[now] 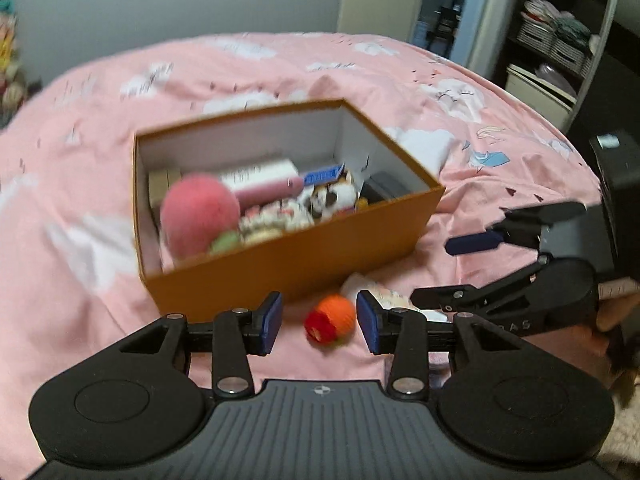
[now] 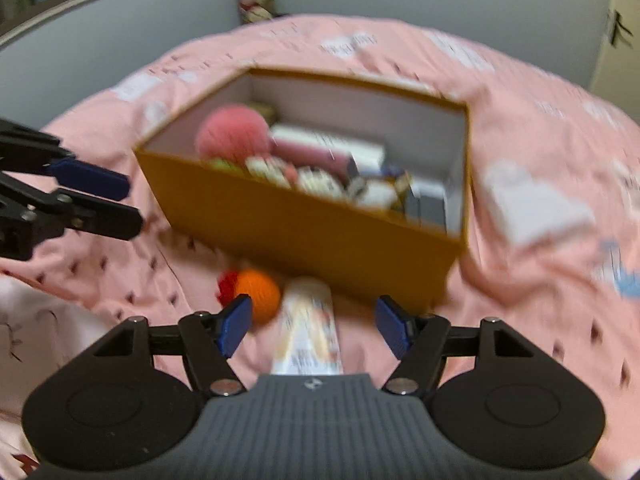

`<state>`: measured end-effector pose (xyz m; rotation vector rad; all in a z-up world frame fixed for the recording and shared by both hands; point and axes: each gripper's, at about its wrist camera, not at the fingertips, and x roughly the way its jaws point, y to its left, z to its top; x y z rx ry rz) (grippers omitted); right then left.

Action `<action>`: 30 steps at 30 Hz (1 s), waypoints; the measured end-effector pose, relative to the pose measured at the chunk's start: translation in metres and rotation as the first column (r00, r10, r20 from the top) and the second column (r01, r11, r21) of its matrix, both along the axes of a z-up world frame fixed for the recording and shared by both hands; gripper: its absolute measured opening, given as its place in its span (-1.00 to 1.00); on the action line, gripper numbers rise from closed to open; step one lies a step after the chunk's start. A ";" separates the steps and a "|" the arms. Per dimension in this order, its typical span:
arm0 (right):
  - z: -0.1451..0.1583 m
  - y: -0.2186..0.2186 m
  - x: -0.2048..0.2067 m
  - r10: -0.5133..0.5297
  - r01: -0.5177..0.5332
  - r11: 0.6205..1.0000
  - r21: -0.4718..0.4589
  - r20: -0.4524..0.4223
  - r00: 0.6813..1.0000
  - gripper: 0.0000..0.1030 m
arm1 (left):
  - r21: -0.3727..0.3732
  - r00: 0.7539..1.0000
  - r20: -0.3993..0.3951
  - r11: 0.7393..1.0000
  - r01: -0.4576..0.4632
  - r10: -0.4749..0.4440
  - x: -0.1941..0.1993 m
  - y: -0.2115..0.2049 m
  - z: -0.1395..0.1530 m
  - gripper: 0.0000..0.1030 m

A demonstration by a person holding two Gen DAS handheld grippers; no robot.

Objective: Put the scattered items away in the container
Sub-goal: 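Withdraw both grippers from the box toward the remaining items, then grasp the grey PHOTO CARD box with the left gripper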

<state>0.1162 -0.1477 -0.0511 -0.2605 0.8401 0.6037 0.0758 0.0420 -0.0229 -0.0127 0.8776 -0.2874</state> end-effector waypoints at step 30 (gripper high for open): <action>-0.070 -0.001 -0.042 0.159 -0.171 0.965 -0.197 -0.071 0.985 0.22 | -0.237 0.918 -0.377 0.971 0.035 -0.125 0.013 -0.040 -0.134 0.15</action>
